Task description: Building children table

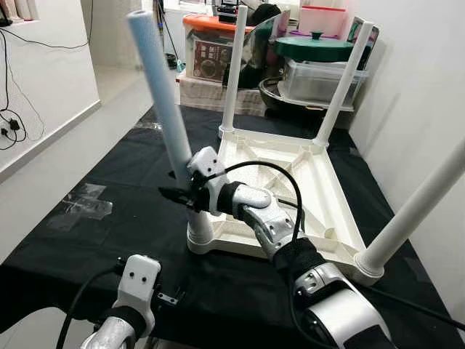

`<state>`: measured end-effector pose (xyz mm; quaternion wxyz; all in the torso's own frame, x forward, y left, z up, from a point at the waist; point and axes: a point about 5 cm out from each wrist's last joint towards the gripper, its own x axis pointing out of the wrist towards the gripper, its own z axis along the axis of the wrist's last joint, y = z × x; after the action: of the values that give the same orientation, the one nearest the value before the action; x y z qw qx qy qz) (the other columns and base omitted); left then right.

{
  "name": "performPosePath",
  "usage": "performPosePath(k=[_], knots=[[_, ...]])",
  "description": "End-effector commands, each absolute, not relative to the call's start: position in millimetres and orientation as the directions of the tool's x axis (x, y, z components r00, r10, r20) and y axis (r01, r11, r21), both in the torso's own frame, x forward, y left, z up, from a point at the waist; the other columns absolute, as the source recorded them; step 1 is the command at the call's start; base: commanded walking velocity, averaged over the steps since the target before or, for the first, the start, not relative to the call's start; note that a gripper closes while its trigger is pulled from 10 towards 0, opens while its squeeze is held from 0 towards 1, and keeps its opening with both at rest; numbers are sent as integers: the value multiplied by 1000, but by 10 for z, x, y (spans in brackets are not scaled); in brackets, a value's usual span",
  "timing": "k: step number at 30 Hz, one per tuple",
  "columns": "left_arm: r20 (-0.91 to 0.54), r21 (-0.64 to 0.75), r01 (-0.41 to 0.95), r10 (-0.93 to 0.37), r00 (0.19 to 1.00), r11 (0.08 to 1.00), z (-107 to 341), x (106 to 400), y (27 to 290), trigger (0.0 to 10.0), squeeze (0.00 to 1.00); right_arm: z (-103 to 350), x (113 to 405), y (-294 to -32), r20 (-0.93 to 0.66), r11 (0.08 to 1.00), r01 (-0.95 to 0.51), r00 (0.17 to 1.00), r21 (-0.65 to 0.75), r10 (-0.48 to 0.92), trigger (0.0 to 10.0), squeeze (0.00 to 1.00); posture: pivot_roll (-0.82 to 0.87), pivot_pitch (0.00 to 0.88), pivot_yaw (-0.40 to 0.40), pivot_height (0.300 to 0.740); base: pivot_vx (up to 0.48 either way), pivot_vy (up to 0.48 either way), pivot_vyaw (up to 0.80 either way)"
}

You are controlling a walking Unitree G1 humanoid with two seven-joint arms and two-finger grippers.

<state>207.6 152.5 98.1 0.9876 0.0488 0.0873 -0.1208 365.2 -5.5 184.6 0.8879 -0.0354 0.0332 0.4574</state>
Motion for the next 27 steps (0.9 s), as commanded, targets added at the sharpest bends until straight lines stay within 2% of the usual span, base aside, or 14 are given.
performPosePath(k=[1, 2, 3, 4, 12, 15, 16, 18, 19, 20, 21, 23, 27], knots=[[-185, 74, 252, -235, 954, 965, 964, 2065, 1490, 10000, 0, 1206, 3589, -260, -334, 715, -690, 651, 114, 681, 10000, 0, 132, 0, -135, 740, 0, 0, 0], [-185, 74, 251, -234, 954, 965, 964, 2064, 1492, 10000, 0, 1145, 3601, -322, -358, 768, -628, 693, 126, 626, 10000, 0, 132, 0, -135, 740, 0, 0, 0], [-185, 74, 251, -234, 954, 965, 964, 2064, 1492, 10000, 0, 1145, 3601, -322, -358, 768, -628, 693, 126, 626, 10000, 0, 132, 0, -135, 740, 0, 0, 0], [-187, 75, 249, -232, 955, 966, 962, 2063, 1500, 10000, 0, 1052, 3584, -421, -361, 828, -547, 752, 124, 551, 10000, 0, 129, 0, -126, 740, 0, 0, 0], [-189, 84, 257, -238, 953, 963, 963, 2077, 1526, 10000, 0, 1056, 3530, -463, -275, 861, -499, 818, 98, 505, 10000, 0, 122, 0, -113, 740, 0, 0, 0], [-185, 95, 251, -230, 955, 963, 971, 2104, 1557, 10000, 0, 1174, 3575, -600, -179, 930, -359, 913, 76, 367, 10000, 0, 119, 0, -105, 740, 0, 0, 0], [-185, 95, 251, -230, 955, 963, 971, 2104, 1557, 10000, 0, 1174, 3575, -600, -179, 930, -359, 913, 76, 367, 10000, 0, 119, 0, -105, 740, 0, 0, 0], [-182, 101, 245, -224, 958, 964, 976, 2117, 1573, 10000, 0, 1233, 3610, -759, -139, 978, -201, 968, 56, 208, 10000, 0, 118, 0, -103, 740, 0, 0, 0], [-182, 101, 245, -224, 958, 964, 976, 2117, 1573, 10000, 0, 1233, 3610, -759, -139, 978, -201, 968, 56, 208, 10000, 0, 118, 0, -103, 740, 0, 0, 0], [-180, 103, 243, -222, 958, 965, 977, 2122, 1580, 10000, 0, 1246, 3616, -845, -127, 991, -120, 984, 55, 126, 10000, 0, 117, 0, -101, 740, 0, 0, 0], [-180, 103, 243, -222, 958, 965, 977, 2122, 1580, 10000, 0, 1246, 3616, -845, -127, 991, -120, 984, 55, 126, 10000, 0, 117, 0, -101, 740, 0, 0, 0], [-179, 106, 242, -221, 959, 964, 978, 2129, 1590, 10000, 0, 1257, 3604, -943, -114, 998, -20, 993, 64, 27, 10000, 0, 117, 0, -97, 740, 0, 0, 0], [-179, 110, 243, -221, 959, 964, 982, 2137, 1606, 10000, 0, 1278, 3594, -1010, -98, 995, 61, 994, 82, -53, 10000, 0, 115, 0, -90, 740, 0, 0, 0]])
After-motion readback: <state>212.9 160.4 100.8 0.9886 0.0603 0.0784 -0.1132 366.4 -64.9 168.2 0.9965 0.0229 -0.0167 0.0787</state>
